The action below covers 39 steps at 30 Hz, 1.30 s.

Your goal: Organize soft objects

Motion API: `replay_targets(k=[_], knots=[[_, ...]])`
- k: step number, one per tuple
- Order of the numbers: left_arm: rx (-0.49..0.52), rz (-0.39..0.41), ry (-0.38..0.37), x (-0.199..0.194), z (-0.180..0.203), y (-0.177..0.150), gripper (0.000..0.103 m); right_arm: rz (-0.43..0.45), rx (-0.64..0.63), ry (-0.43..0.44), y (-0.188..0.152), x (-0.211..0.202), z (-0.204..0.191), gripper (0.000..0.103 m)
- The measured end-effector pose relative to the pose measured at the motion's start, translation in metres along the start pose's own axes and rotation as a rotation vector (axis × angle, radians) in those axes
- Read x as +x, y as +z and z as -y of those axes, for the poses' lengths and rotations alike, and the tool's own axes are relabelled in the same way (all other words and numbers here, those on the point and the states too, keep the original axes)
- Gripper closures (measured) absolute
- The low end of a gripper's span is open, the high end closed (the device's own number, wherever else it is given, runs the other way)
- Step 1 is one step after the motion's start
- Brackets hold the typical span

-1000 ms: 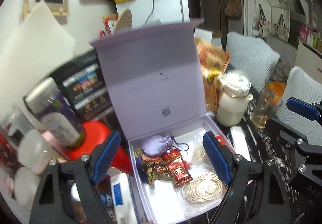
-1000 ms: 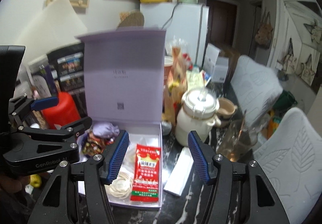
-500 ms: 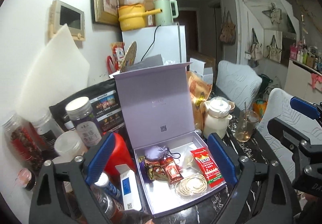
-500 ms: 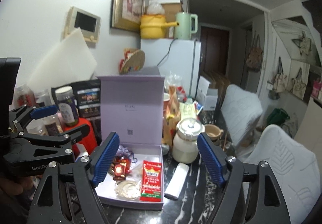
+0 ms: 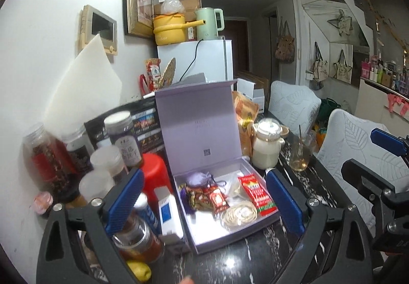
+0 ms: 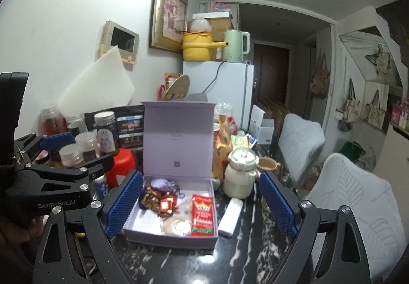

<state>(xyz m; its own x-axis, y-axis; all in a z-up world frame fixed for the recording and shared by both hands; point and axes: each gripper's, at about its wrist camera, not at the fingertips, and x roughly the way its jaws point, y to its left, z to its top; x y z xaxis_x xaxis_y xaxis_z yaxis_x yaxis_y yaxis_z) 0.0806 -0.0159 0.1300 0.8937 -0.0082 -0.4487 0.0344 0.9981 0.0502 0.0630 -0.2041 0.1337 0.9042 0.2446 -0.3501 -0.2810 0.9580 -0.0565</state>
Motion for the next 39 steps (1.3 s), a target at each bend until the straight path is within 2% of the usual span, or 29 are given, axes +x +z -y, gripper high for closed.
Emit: replay_targets(k=[10, 26, 39], knots=[[0.011, -0.022, 0.015, -0.016, 0.003, -0.041, 0.006, -0.077, 0.049, -0.023, -0.043, -0.007, -0.008, 0.009], [-0.029, -0.082, -0.023, -0.010, 0.005, -0.084, 0.006, -0.176, 0.095, -0.048, -0.097, -0.007, -0.008, 0.009], [-0.019, -0.114, -0.036, -0.007, 0.012, -0.092, 0.006, -0.183, 0.090, -0.068, -0.103, -0.012, -0.009, 0.010]])
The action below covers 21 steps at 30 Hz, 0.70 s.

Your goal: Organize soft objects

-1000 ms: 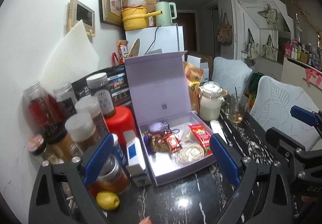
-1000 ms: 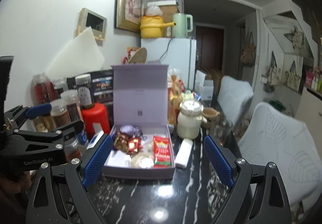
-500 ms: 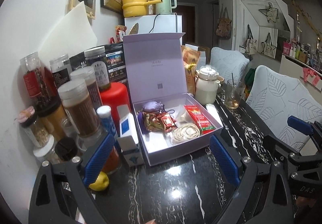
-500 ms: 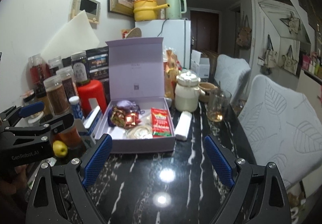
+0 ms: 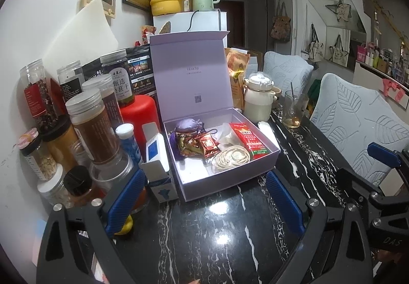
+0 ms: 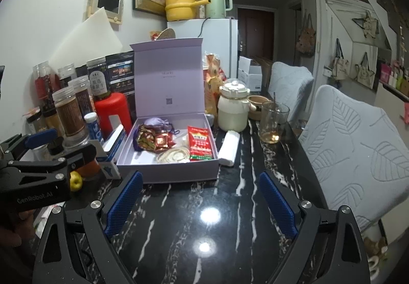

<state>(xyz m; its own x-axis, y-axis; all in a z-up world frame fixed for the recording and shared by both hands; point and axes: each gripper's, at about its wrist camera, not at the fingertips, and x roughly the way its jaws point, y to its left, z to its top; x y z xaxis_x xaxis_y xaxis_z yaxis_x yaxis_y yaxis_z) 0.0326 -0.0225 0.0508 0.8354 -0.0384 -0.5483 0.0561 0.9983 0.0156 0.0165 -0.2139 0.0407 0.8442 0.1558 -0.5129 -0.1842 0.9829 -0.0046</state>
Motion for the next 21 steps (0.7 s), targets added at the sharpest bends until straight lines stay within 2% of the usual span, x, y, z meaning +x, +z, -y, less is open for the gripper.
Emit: replay_targets(k=[21], knots=[[0.025, -0.025, -0.023, 0.000, 0.012, -0.004, 0.006, -0.005, 0.005, -0.010, -0.003, -0.002, 0.003, 0.010]])
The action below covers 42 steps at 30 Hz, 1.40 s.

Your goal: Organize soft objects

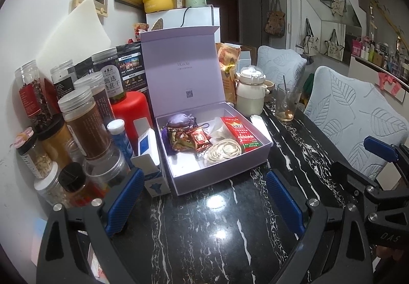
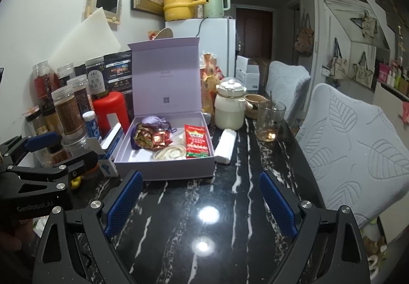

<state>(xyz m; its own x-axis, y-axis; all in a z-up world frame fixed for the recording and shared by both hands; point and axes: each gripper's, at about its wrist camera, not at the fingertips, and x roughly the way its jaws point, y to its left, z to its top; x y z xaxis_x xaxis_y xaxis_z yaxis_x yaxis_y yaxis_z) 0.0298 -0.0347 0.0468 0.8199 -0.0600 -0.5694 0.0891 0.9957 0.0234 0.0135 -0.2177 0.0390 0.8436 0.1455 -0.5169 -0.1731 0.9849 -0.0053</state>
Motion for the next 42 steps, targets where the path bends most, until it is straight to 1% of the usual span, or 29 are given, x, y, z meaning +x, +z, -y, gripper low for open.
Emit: replay_targets(k=[24, 30, 42], knots=[[0.015, -0.038, -0.030, 0.006, 0.008, -0.003, 0.006, -0.019, 0.017, -0.041, -0.006, 0.002, 0.013, 0.010], [0.015, -0.053, -0.054, 0.009, 0.011, -0.005, 0.006, -0.024, 0.014, -0.046, -0.008, 0.002, 0.014, 0.010], [0.027, -0.060, -0.057, 0.010, 0.014, -0.006, 0.006, -0.039, 0.026, -0.060, -0.010, 0.005, 0.021, 0.010]])
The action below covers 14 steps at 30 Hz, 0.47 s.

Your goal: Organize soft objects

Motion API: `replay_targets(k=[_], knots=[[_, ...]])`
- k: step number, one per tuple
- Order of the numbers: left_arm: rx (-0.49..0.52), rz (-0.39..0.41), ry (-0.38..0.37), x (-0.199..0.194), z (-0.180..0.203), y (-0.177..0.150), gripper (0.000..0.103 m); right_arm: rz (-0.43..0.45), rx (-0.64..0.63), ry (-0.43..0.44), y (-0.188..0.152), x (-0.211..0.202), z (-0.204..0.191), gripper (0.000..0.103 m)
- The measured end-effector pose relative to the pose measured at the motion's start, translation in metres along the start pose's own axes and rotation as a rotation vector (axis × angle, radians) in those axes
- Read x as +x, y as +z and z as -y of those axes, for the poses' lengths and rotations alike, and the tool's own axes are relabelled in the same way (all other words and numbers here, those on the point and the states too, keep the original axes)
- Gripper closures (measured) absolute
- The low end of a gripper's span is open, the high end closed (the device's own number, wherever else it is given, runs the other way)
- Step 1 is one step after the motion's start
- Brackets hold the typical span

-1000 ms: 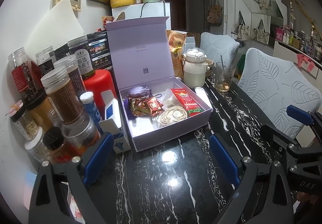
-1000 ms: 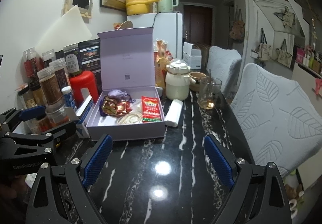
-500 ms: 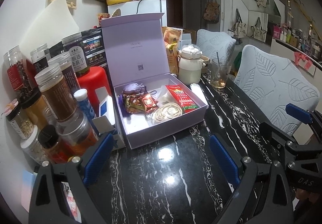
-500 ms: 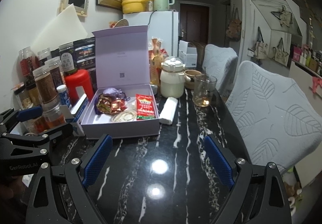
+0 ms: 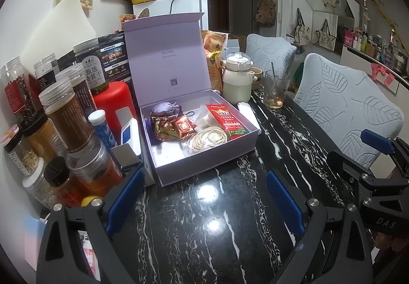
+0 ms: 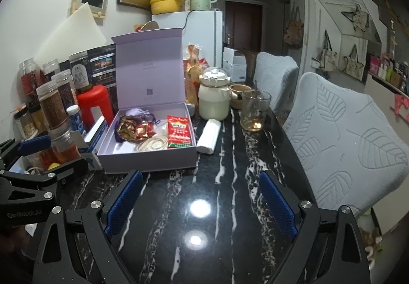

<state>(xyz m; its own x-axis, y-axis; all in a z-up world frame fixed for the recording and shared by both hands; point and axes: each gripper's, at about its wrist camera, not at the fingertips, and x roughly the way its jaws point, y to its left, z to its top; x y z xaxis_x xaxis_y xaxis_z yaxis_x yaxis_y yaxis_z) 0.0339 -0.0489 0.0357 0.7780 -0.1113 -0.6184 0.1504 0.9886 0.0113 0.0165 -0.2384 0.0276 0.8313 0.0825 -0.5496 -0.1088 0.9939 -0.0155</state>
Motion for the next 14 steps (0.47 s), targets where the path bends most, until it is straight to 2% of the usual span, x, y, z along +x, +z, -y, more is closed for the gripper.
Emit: replay_targets(k=[14], knots=[[-0.004, -0.025, -0.013, 0.0071, -0.0001, -0.0026, 0.006, -0.010, -0.005, 0.004, -0.0008, 0.0032, -0.0004, 0.010]])
